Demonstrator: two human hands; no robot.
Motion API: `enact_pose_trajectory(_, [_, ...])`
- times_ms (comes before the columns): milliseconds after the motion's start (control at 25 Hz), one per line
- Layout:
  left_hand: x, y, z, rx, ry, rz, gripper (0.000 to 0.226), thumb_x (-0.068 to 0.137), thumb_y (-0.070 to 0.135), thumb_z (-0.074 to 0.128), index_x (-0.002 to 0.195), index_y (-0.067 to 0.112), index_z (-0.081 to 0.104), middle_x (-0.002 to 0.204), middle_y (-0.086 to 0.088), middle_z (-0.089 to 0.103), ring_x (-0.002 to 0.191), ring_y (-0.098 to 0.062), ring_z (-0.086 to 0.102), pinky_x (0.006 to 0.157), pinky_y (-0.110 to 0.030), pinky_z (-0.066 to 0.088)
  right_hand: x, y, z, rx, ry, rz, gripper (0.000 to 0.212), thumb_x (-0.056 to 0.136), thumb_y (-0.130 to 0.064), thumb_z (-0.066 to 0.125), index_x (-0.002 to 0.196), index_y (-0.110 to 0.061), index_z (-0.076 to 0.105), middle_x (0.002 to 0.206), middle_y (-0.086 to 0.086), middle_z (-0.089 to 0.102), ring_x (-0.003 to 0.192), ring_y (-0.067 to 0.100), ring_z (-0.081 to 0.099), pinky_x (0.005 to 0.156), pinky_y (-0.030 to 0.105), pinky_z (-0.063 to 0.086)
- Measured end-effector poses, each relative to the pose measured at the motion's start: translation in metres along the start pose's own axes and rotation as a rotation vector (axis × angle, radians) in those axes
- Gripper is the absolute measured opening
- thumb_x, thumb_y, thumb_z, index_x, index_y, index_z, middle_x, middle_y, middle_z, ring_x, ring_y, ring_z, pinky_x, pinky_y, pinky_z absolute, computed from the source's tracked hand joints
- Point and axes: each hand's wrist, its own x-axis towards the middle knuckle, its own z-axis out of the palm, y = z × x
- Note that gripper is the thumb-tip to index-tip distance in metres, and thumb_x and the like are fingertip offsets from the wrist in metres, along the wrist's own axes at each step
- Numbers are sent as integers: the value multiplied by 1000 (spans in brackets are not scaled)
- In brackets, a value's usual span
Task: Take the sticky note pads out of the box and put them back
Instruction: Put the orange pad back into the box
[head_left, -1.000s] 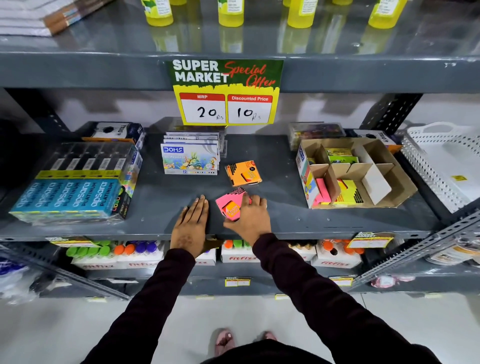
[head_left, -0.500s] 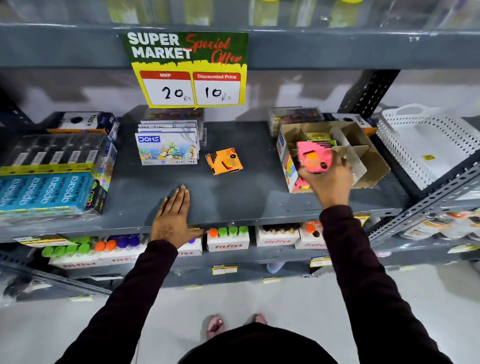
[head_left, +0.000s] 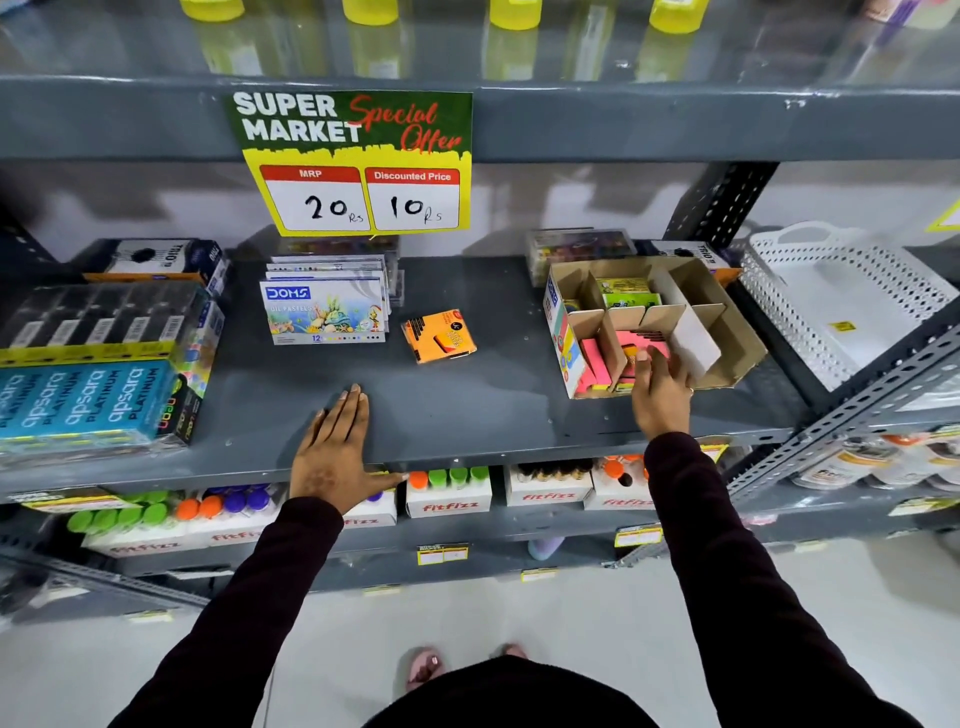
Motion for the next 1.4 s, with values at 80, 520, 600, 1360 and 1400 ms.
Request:
enact_pose_trajectory(80, [0, -1, 0, -2, -2, -7, 121, 60, 90, 21, 143, 2, 19, 150, -15, 24, 136, -29, 24, 110, -47, 23, -2, -3, -1, -65, 92, -52, 53, 96, -35, 26, 124, 0, 54, 137, 29, 48, 129, 45, 39, 106, 53, 37])
enact_pose_trajectory(520, [-3, 5, -7, -53, 13, 1, 113, 62, 80, 35, 141, -1, 25, 148, -18, 30, 135, -30, 29, 110, -47, 22, -55, -152, 102, -21, -370, -335, 71, 79, -46, 66, 127, 2, 47, 125, 27, 52, 119, 41, 46, 104, 45, 35])
enact_pose_trajectory(600, [-4, 5, -7, -81, 12, -7, 113, 60, 78, 39, 140, -1, 27, 148, -18, 31, 135, -30, 29, 109, -48, 24, -55, -165, 124, -92, -408, -270, 98, 71, -58, 69, 137, 6, 33, 134, 27, 44, 126, 40, 38, 111, 46, 25])
enact_pose_trajectory(1360, [-3, 2, -2, -25, 43, 0, 110, 62, 75, 34, 142, 0, 23, 150, -15, 24, 137, -27, 22, 112, -43, 18, -56, -122, 93, -380, -300, -446, 82, 70, -62, 65, 120, 1, 50, 120, 25, 55, 114, 38, 49, 104, 47, 33])
enact_pose_trajectory(1400, [-2, 2, -2, -21, 41, 4, 106, 66, 72, 38, 142, 0, 23, 150, -15, 22, 138, -27, 21, 112, -43, 17, -57, -122, 93, -390, -310, -445, 84, 71, -64, 64, 121, 2, 50, 121, 25, 55, 115, 38, 49, 105, 47, 32])
